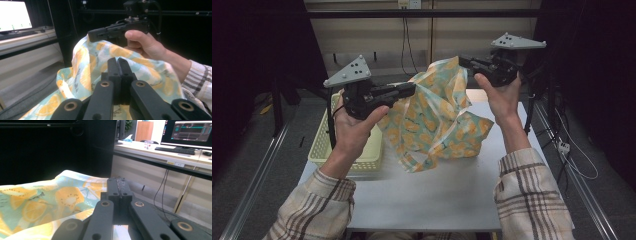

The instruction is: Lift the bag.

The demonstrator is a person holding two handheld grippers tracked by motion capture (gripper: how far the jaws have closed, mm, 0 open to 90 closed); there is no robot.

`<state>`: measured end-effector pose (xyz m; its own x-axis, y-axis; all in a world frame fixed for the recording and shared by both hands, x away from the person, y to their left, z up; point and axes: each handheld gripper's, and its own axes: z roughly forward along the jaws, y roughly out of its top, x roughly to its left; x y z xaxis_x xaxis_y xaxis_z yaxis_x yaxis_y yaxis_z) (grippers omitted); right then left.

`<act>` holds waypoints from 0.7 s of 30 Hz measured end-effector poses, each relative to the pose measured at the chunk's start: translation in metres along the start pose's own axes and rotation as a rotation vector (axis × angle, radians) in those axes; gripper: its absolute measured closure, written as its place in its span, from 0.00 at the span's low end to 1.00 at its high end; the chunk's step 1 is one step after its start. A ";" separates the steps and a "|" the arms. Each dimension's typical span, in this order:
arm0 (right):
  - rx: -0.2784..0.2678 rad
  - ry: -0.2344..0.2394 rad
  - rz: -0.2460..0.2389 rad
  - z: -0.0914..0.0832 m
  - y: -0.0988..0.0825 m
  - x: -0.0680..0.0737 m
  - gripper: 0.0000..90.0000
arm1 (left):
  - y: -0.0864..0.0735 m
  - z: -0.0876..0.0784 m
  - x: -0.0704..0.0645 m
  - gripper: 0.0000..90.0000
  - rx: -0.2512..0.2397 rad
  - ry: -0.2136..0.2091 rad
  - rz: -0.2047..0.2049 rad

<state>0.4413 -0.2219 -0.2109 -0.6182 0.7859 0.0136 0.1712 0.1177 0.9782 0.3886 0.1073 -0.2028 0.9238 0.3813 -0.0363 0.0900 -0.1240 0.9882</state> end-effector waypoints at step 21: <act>0.079 -0.048 0.038 0.028 -0.020 -0.020 1.00 | -0.033 0.017 0.022 1.00 0.096 0.021 -0.038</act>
<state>0.4719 -0.2232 -0.2364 -0.5733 0.8184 0.0389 0.2552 0.1333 0.9577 0.4122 0.1039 -0.2392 0.9111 0.4063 -0.0696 0.1611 -0.1955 0.9674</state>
